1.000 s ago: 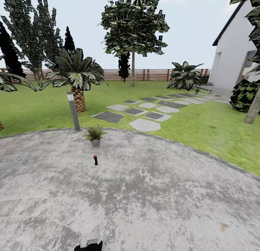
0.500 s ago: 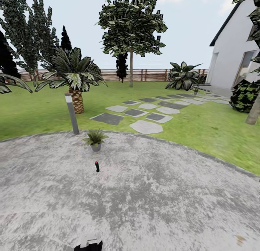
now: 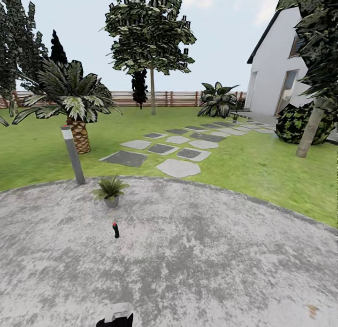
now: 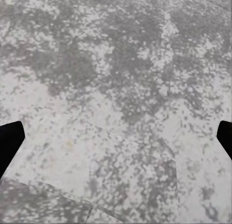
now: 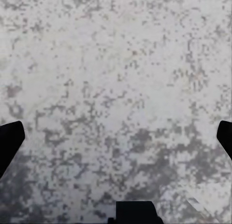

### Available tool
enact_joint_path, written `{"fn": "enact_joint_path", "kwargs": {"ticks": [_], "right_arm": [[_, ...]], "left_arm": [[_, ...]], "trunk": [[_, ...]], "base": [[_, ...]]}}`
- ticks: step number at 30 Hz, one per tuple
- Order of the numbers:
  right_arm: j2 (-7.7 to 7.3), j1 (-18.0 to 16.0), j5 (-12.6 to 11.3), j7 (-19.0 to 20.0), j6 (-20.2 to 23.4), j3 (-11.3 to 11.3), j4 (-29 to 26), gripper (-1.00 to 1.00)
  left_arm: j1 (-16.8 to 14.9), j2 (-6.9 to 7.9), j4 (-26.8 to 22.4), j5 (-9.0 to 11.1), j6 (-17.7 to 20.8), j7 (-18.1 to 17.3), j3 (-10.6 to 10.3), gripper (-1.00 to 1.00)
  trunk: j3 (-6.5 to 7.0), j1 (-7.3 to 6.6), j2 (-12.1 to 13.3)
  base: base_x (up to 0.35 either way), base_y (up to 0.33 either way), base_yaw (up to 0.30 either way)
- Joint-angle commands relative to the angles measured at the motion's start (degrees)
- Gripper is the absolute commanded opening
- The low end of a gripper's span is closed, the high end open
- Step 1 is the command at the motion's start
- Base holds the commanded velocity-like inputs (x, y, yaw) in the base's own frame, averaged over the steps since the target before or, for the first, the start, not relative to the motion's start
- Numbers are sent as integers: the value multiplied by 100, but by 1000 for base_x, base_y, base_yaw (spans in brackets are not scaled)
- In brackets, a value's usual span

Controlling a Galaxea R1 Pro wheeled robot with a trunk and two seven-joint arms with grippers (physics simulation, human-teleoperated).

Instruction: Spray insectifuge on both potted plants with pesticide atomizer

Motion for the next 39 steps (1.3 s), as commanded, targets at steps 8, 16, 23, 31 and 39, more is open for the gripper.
{"fn": "enact_joint_path", "kwargs": {"ticks": [8,16,23,31,39], "right_arm": [[0,-4,4,-26,-3,-3,-2,100],[0,-3,5,-30,-3,-3,-2,100],[0,-3,5,-30,-3,-3,-2,100],[0,-3,5,-32,-3,-3,-2,100],[0,-3,0,-30,-3,-3,-2,100]], "left_arm": [[-1,-3,0,55,-2,-2,-3,100],[-1,-1,0,55,-3,-2,-3,100],[-1,-2,0,55,-3,-2,-3,100],[-1,-3,0,55,-3,-2,-3,100],[-1,-8,0,55,-3,-2,-3,100]], "trunk": [[-4,1,-2],[-4,1,-2],[-4,1,-2],[-4,1,-2],[-4,1,-2]], "base": [[231,243,-25],[211,231,-1],[198,218,0],[185,255,0],[183,268,0]]}}
